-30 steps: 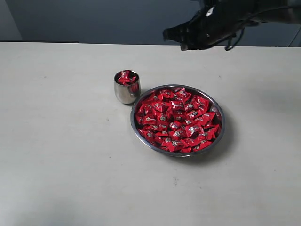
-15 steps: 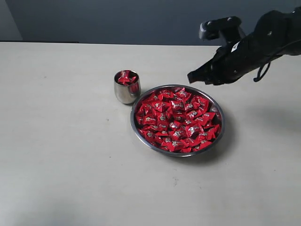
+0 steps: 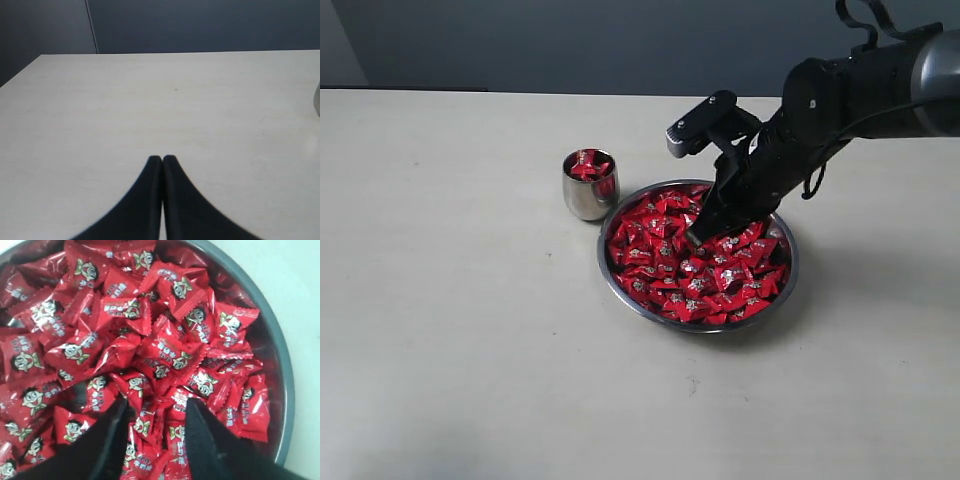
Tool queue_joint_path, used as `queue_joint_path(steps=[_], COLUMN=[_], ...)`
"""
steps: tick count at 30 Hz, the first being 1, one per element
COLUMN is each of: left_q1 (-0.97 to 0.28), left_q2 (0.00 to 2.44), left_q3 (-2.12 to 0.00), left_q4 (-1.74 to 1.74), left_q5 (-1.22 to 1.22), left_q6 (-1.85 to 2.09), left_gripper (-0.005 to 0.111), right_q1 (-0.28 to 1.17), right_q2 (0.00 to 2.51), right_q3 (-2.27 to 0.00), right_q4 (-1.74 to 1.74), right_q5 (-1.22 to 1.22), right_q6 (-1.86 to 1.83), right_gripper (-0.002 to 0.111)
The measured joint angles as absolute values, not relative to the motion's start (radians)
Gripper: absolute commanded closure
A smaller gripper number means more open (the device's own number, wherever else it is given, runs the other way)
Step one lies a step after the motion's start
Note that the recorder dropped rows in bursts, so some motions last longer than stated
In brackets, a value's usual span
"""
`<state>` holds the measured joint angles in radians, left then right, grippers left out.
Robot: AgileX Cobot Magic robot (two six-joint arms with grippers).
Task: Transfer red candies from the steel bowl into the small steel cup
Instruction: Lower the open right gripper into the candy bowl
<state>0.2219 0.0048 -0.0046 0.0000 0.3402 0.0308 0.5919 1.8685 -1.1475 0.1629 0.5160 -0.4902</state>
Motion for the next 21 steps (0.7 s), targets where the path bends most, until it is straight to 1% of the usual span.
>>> queue_joint_path(steps=[9, 15, 21], left_q1=[0.222, 0.222, 0.222], left_q2=[0.005, 0.005, 0.005], left_q3=[-0.005, -0.005, -0.005], left_q4=[0.000, 0.000, 0.000], left_q5=[0.340, 0.340, 0.340], left_q6=[0.031, 0.031, 0.031], left_gripper=[0.106, 0.106, 0.106], right_q1=[0.676, 0.680, 0.680], right_q2=[1.909, 1.927, 1.927], right_q3=[-1.147, -1.147, -1.147], right_q4=[0.106, 0.049, 0.010], right_q5=[0.524, 0.521, 0.468], right_q6=[-0.490, -0.492, -0.492], right_gripper=[0.073, 0.073, 0.073])
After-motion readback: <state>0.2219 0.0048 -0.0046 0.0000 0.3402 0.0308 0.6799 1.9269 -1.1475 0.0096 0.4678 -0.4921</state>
